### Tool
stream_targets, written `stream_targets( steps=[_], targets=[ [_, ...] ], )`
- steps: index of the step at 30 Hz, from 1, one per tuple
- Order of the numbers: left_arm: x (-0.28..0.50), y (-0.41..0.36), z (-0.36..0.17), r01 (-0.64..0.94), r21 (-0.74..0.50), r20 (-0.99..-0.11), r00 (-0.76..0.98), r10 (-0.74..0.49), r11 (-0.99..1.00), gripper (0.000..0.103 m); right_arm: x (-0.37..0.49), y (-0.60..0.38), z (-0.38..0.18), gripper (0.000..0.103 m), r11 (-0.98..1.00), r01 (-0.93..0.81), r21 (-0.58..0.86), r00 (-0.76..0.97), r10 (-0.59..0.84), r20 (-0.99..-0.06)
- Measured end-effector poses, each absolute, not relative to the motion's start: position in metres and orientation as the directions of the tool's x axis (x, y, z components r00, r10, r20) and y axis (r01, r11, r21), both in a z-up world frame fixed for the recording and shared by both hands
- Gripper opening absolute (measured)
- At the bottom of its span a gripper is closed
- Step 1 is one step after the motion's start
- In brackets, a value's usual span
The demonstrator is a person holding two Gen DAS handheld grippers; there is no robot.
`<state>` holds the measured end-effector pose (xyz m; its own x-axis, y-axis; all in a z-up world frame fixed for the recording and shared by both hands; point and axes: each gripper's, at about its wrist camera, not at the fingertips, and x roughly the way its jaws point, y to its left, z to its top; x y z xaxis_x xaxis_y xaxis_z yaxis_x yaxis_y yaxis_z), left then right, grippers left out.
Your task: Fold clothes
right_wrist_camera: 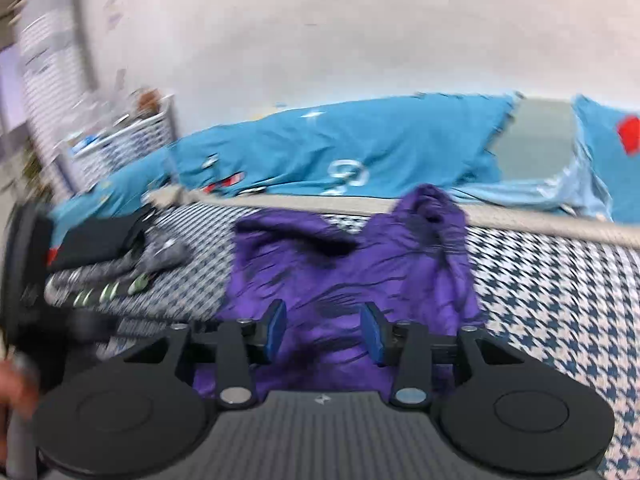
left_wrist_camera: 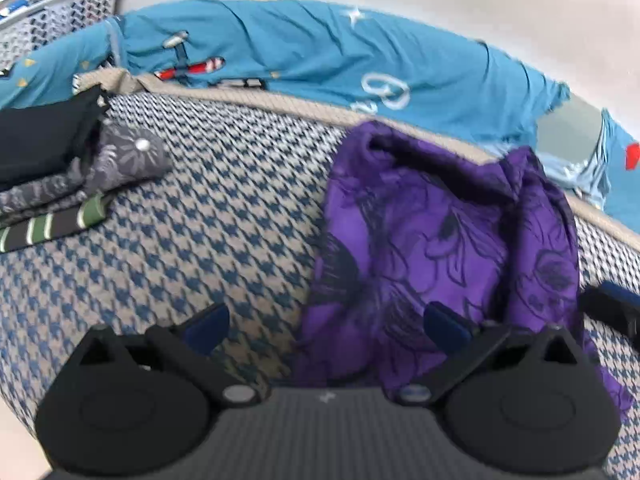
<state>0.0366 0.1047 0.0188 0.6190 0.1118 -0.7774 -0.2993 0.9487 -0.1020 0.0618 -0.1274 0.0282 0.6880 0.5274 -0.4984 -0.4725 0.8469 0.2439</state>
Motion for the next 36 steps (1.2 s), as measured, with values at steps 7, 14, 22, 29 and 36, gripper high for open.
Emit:
stream_targets(
  steps=[7, 14, 22, 29, 36],
  targets=[
    [0.039, 0.100, 0.002, -0.306, -0.076, -0.817, 0.564, 0.116, 0.949, 0.103, 0.097, -0.139, 0.023, 0.077, 0.907, -0.321, 0.272, 0.785, 0.416, -0.460],
    [0.034, 0.108, -0.008, -0.316, -0.079, -0.834, 0.540, 0.111, 0.945, 0.103, 0.129, -0.138, 0.011, 0.082, 0.913, -0.270, 0.307, 0.783, 0.393, -0.481],
    [0.031, 0.115, -0.014, -0.324, -0.066, -0.848, 0.517, 0.119, 0.944, 0.103, 0.156, -0.134, -0.010, 0.083, 0.900, -0.236, 0.366, 0.765, 0.404, -0.501],
    [0.031, 0.117, -0.018, -0.325, -0.062, -0.855, 0.506, 0.118, 0.944, 0.103, 0.161, -0.127, -0.017, 0.023, 0.866, -0.258, 0.429, 0.736, 0.464, -0.493],
    [0.031, 0.116, -0.016, -0.330, -0.041, -0.853, 0.502, 0.139, 0.943, 0.103, 0.138, -0.131, 0.008, 0.011, 0.882, -0.242, 0.404, 0.790, 0.422, -0.445]
  ],
)
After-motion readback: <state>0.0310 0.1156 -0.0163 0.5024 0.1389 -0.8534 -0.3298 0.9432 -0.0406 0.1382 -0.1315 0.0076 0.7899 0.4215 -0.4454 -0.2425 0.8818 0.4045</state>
